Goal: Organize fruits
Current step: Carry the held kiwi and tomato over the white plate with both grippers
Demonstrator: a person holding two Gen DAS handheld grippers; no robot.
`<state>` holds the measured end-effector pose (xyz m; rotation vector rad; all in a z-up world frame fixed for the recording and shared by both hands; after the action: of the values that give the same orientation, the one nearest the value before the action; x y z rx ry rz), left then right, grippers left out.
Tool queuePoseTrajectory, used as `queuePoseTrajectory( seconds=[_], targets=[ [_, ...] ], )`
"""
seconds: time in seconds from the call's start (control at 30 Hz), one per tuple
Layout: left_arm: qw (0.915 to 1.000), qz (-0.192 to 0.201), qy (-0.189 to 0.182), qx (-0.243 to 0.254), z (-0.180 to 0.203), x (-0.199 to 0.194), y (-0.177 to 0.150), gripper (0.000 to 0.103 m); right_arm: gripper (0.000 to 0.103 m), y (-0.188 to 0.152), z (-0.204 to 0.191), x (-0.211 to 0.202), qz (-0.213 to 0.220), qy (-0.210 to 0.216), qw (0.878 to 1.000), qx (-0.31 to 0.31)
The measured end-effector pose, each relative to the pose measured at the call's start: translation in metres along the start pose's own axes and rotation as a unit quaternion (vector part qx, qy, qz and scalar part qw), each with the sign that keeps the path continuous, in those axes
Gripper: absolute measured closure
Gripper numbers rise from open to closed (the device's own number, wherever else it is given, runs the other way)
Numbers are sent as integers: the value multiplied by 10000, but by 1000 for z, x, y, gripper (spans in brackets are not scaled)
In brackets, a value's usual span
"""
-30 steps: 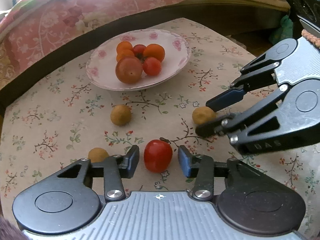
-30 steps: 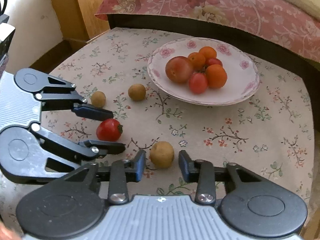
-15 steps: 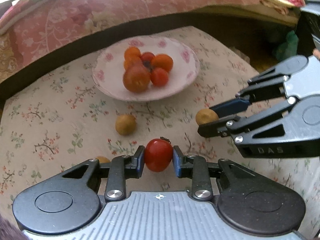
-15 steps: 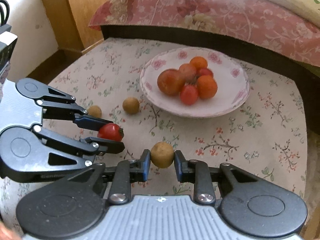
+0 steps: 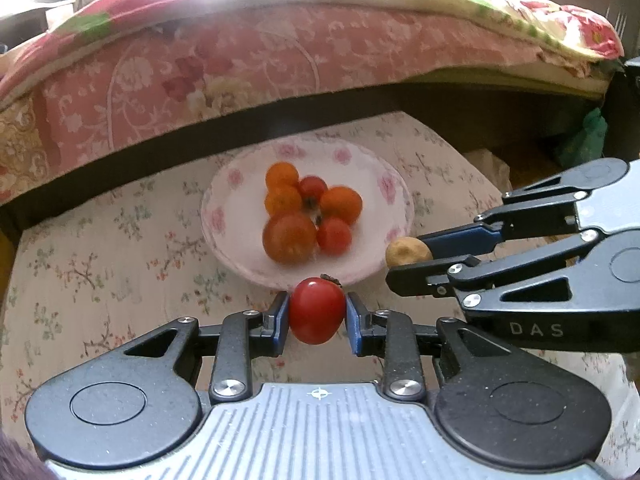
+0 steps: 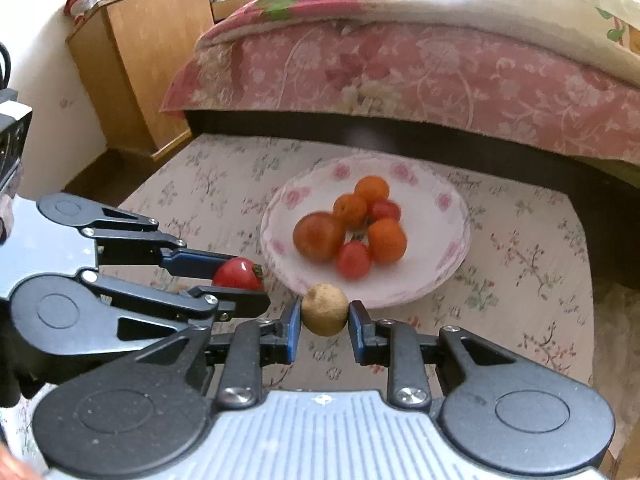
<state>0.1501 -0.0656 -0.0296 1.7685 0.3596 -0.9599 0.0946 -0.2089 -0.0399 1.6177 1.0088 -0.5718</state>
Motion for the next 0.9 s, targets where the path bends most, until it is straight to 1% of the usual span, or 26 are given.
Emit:
queuePoseTrajectory(
  seconds=[0.27, 0.43, 0.57, 0.7, 0.9],
  targets=[
    [9997, 134, 136, -142, -8, 11, 23, 66, 75, 19, 12, 1, 203, -120, 9997, 97],
    [9993, 206, 227, -236, -16, 20, 36, 66, 75, 33, 24, 8, 306, -196, 9990, 259],
    [9989, 238, 295, -269, -23, 30, 44, 67, 75, 42, 28, 17, 350, -313, 9986, 244],
    [9989, 236, 343, -223, -23, 42, 48, 66, 75, 44, 35, 25, 345, -411, 9982, 254],
    [9987, 312, 350, -197, -23, 50, 51, 64, 75, 39, 47, 35, 265, -556, 9976, 320]
  ],
)
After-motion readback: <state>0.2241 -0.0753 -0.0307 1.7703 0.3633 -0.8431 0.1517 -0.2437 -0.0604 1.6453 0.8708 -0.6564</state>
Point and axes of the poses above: each gripper's, at about its wrist camera, not at the fingertips, and x roughly the way its jaws point, z to its right, y to its top, the point moved 6 cm from there along x, roughly the way its jaws point, and after that the axes turned 11 degrees about y, right-handed, at the moved point
